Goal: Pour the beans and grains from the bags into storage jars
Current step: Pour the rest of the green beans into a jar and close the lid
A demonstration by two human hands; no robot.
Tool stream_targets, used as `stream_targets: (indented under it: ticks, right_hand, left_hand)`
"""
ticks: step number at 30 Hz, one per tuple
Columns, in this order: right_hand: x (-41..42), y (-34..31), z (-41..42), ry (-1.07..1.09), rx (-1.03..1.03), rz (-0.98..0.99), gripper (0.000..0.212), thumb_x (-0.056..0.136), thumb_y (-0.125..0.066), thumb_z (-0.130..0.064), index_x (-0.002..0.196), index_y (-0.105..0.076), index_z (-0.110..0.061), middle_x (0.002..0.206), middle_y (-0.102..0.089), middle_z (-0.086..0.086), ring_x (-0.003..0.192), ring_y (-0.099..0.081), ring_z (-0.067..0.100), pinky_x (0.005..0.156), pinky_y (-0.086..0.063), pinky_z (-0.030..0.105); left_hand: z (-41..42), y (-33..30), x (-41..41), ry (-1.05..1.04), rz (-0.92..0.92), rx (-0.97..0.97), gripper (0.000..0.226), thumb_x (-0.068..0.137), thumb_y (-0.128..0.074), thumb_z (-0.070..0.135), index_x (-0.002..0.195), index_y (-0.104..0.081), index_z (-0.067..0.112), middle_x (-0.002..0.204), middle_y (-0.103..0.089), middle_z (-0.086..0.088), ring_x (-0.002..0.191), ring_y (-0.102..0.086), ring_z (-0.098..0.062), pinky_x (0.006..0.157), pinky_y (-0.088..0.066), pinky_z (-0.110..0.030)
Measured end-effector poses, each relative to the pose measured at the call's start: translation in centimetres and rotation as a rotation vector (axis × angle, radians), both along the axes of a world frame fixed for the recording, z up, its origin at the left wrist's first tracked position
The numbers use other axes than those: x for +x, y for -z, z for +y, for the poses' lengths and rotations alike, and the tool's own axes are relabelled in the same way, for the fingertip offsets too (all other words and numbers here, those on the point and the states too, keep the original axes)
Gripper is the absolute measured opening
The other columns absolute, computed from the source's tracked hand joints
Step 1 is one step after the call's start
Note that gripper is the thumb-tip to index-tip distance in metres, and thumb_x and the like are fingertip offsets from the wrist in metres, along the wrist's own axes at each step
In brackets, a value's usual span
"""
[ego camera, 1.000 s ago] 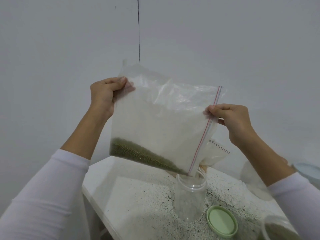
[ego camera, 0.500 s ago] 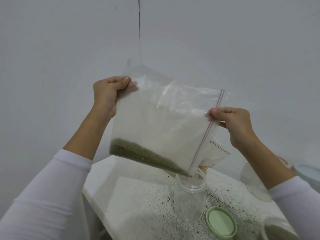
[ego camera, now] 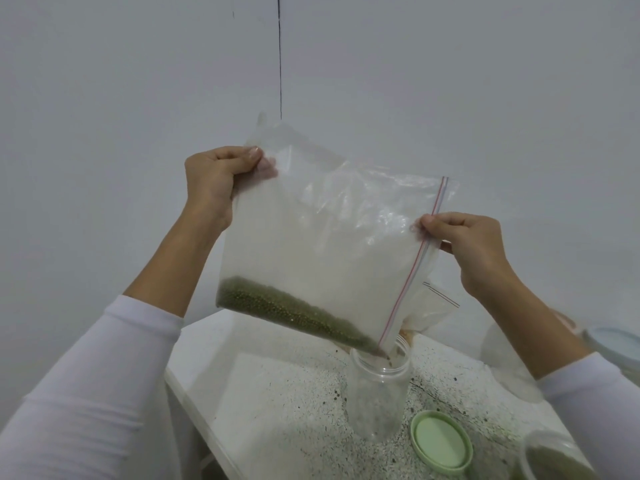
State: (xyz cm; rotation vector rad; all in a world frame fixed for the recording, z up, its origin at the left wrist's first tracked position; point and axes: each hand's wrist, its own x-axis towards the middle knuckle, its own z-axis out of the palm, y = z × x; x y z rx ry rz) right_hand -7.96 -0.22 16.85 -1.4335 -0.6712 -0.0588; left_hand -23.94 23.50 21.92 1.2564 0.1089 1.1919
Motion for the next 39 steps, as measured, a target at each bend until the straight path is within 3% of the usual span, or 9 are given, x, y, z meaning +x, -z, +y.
stream_targets:
  ticks: [8,14,22,28,32,39]
  right_hand:
    - [-0.13,-0.2,-0.16,-0.027,0.001,0.017,0.014,0.085,-0.067,-0.007,0.073,-0.071,-0.011,0.072,-0.071,0.0,0.08,-0.067,0.017,0.095,-0.051,0.04]
    - [0.02,-0.51,-0.14,-0.039,0.011,0.003,0.014,0.085,-0.067,-0.007,0.072,-0.07,-0.012,0.066,-0.071,-0.005,0.075,-0.066,0.014,0.091,-0.053,0.035]
    - [0.02,-0.68,0.19,-0.05,0.012,-0.01,0.017,0.085,-0.066,-0.006,0.07,-0.07,-0.012,0.063,-0.071,-0.006,0.071,-0.066,0.011,0.094,-0.052,0.039]
    - [0.09,-0.66,0.33,-0.042,0.018,-0.006,0.015,0.085,-0.067,-0.008,0.071,-0.071,-0.012,0.066,-0.072,-0.005,0.075,-0.066,0.016,0.096,-0.05,0.044]
    - [-0.06,-0.79,0.48,-0.05,0.008,-0.019,0.015,0.085,-0.067,-0.008,0.071,-0.07,-0.012,0.065,-0.071,-0.006,0.072,-0.066,0.013,0.094,-0.051,0.039]
    - [0.03,-0.64,0.5,-0.059,-0.013,-0.036,0.014,0.086,-0.066,-0.008,0.072,-0.071,-0.01,0.065,-0.071,-0.006,0.07,-0.067,0.01,0.086,-0.054,0.031]
  left_hand:
    - [-0.4,-0.04,-0.28,-0.013,0.01,0.0,0.007,0.083,-0.064,-0.006,0.076,-0.064,-0.005,0.058,-0.068,-0.004,0.063,-0.07,-0.019,0.071,-0.058,-0.03]
    - [-0.23,-0.08,-0.51,-0.011,0.011,0.005,0.028,0.081,-0.065,-0.006,0.056,-0.071,0.006,0.06,-0.069,-0.006,0.064,-0.07,-0.021,0.071,-0.057,-0.03]
    - [0.11,0.08,-0.49,-0.05,0.01,-0.029,0.009,0.082,-0.065,-0.007,0.075,-0.066,-0.002,0.061,-0.069,-0.007,0.066,-0.071,-0.022,0.068,-0.056,-0.027]
    - [0.22,0.03,-0.63,-0.056,-0.015,-0.033,0.008,0.082,-0.065,-0.007,0.075,-0.066,-0.002,0.061,-0.069,-0.006,0.065,-0.07,-0.021,0.067,-0.056,-0.026]
    - [0.32,0.2,-0.61,-0.057,-0.003,-0.015,0.014,0.081,-0.066,-0.007,0.07,-0.069,-0.001,0.062,-0.069,-0.007,0.066,-0.07,-0.023,0.068,-0.057,-0.027]
    - [0.34,0.25,-0.47,-0.066,0.023,0.023,0.004,0.081,-0.067,-0.004,0.077,-0.066,-0.003,0.062,-0.07,-0.005,0.068,-0.071,-0.021,0.072,-0.056,-0.028]
